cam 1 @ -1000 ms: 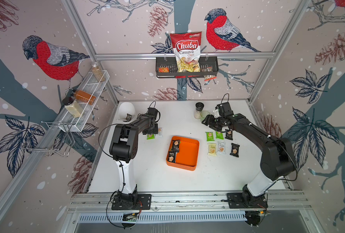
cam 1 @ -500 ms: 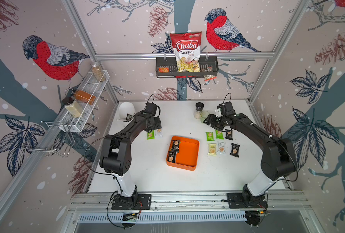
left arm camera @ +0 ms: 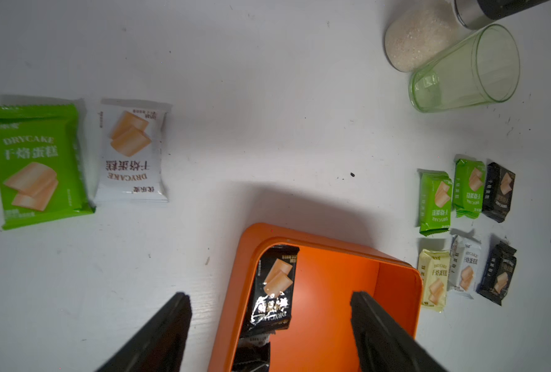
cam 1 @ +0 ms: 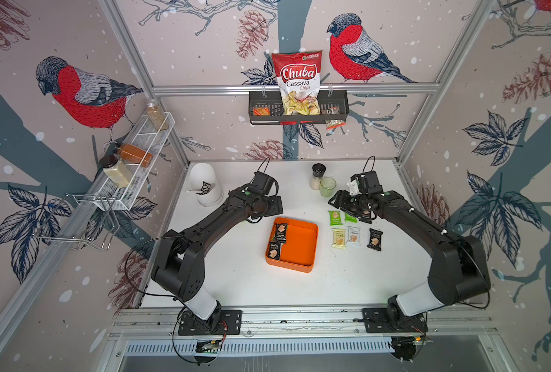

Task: Take the cookies out of the storage box
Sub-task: Pick up the cookie from the storage box.

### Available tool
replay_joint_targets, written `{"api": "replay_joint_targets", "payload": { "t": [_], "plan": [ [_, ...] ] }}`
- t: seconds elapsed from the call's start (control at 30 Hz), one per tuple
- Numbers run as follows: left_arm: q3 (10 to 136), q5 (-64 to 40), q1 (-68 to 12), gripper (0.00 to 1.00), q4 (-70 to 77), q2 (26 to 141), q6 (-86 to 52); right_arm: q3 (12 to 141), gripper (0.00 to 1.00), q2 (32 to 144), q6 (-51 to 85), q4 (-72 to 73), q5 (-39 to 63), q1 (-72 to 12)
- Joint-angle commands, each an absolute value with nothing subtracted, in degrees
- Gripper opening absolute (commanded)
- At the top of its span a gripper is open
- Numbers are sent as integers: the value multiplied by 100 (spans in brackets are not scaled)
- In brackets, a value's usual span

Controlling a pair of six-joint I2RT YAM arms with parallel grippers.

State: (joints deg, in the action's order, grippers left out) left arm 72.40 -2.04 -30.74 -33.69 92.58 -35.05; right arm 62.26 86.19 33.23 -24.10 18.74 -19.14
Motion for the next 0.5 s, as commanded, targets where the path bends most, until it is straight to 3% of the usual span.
{"api": "replay_joint_targets", "payload": {
  "t": [0.0, 0.47],
  "plan": [
    [7199, 141, -3389, 81, -3452, 9219, -3742, 6046, 67, 8421, 3384, -2274, 1923, -1921],
    [7260, 1068, -4403, 80, -3753, 9968, -4272, 5726, 67, 7869, 3237, -2526, 1915, -1768]
  ]
}}
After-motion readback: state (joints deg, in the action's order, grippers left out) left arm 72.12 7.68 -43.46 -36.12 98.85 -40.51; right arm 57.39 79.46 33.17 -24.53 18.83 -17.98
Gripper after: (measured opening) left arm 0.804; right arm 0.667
